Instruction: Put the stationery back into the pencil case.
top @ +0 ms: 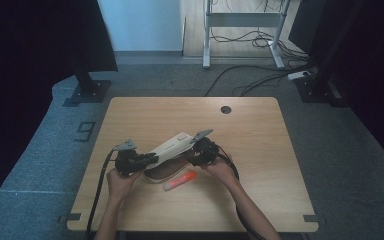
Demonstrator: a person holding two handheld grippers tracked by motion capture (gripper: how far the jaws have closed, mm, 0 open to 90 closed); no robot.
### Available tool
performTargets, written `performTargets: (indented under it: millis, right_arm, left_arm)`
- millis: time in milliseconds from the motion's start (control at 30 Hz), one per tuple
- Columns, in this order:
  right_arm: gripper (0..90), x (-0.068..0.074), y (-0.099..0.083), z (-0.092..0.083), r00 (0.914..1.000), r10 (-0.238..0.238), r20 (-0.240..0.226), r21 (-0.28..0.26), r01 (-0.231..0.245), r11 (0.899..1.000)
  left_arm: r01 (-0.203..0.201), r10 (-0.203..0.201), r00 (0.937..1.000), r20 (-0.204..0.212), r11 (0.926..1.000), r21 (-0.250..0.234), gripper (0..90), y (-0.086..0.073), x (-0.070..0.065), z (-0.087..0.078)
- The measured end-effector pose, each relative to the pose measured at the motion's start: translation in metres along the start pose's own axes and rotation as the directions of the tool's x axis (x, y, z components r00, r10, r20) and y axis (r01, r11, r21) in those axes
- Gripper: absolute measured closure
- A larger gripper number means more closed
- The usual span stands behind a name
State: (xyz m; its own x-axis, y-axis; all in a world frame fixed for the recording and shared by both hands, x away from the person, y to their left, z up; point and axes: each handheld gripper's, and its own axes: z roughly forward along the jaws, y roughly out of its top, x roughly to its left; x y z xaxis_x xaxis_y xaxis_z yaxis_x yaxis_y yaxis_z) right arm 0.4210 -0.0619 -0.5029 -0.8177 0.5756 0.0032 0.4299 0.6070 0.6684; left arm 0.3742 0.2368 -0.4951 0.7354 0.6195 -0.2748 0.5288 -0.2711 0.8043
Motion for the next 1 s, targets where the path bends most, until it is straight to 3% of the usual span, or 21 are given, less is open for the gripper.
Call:
performTargets:
  millis: [467,1000]
  right_arm:
    - [21.8,0.004,-0.019,-0.016,0.9998,0.000,-0.021,-0.020,0.000,1.000]
    - [20.2,0.014,-0.043,-0.022,0.9986,-0.001,-0.053,-0.032,0.000,0.999]
  left_arm:
    - [-0.002,0.002,1.0000,0.003,1.0000,0.005,74.7,0.000,0.000,0.000]
    - [-0.004,0.004,1.0000,0.003,1.0000,0.007,74.5,0.000,0.000,0.001]
